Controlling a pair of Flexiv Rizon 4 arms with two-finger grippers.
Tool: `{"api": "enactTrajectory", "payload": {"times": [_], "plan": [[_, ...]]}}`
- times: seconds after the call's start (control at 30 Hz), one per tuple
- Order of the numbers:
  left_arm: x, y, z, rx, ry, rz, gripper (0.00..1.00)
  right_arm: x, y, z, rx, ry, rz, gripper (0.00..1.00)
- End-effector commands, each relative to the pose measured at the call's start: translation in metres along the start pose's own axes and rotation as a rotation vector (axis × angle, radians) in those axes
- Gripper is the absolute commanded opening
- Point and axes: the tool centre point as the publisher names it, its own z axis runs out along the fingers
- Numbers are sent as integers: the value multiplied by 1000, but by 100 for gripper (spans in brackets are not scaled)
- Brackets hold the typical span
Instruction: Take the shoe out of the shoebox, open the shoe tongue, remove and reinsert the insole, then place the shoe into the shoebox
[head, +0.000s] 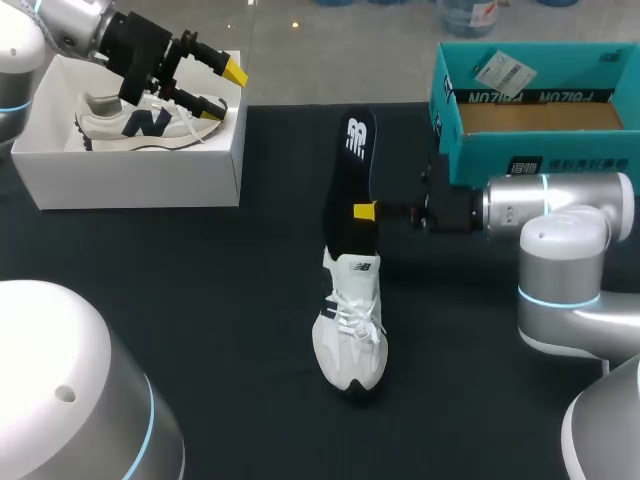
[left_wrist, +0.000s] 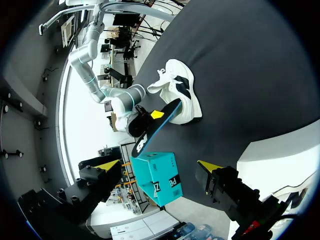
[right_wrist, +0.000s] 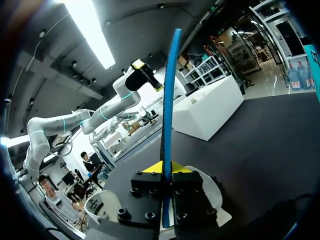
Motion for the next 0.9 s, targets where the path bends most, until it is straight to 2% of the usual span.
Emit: {"api": "enactTrajectory", "payload": {"times": [0.03,0.4,0.7,0.73,0.77,0.8,0.9], "plan": [[0,1,0,3,2,1,100,1,-7,2,8,-12,11,0],[0,1,0,3,2,1,100,4,-25,2,22,-31,59,0],[0,1,0,3,2,1,100,1,-38,0,-4,-33,82,0],[0,1,0,3,2,1,100,1,-38,-1,-8,-32,82,11],[0,1,0,3,2,1,100,2,-37,-3,-10,-33,81,32],[0,1,0,3,2,1,100,3,-35,-4,-14,-32,78,36],[0,1,0,3,2,1,100,4,-29,-4,-5,-36,63,35]]}}
